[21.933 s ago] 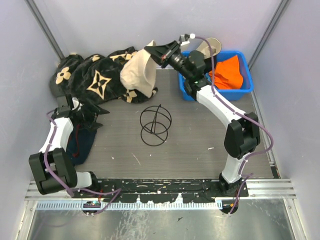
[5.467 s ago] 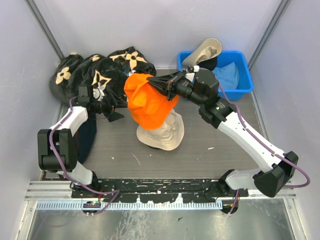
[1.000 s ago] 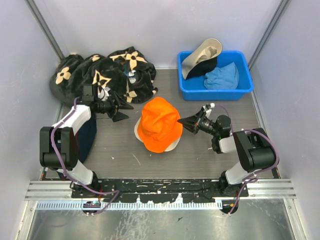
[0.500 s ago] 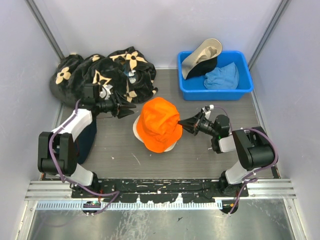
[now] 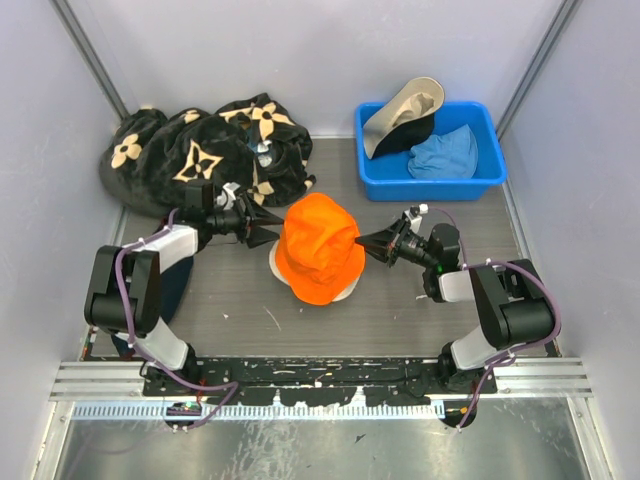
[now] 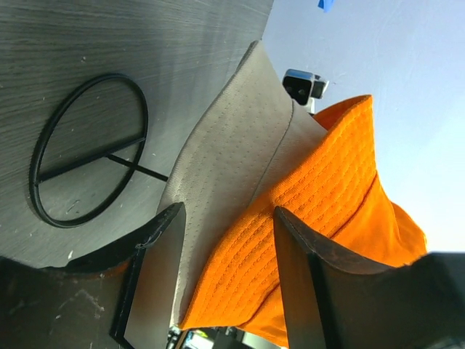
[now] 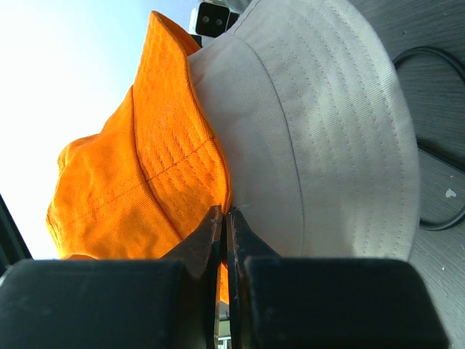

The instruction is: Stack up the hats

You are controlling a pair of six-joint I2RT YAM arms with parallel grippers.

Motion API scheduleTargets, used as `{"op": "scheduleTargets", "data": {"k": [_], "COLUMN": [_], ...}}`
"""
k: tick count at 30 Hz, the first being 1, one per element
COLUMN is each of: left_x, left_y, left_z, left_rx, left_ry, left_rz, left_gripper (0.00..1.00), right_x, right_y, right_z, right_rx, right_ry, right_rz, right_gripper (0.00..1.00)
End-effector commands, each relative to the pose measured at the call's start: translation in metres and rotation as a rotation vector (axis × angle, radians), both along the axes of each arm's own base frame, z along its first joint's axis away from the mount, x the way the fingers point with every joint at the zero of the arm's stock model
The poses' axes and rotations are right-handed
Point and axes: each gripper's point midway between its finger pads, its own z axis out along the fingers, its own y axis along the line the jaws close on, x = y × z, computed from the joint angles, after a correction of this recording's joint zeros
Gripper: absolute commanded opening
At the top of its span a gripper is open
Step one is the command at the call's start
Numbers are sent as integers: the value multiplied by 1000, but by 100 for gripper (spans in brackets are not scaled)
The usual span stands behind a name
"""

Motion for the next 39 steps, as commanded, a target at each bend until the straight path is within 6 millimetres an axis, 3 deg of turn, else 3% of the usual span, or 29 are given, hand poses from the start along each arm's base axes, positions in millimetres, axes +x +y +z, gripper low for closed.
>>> {"op": "scheduleTargets", "data": {"k": [1,12,17,25,35,39], "left_x": [-1,-5,-5,-15,-23,-23], "left_y": [-6,-8,-5,-2,-5,-9], "left_z": [12,21,37,56,35,37], "left_rx": [-91,-316,-407,-429,-403,-405], "left_ry": [-51,-100,-167,-257,-222,-231], "left_rz": [-26,28,61,80,63,49], "left_gripper": [59,54,50,53,46,33], "right_x": [2,4,6,8,11,13], "right_y": [1,2,2,2,2,2], "right_z": [19,17,17,16,15,15], "right_rx": [7,7,7,5,4,4], "right_ry": [-90,-80,-76,-70,-63,-59], "right_rz": [9,11,9,5,0,0], "right_gripper": [3,3,3,3,3,3]}}
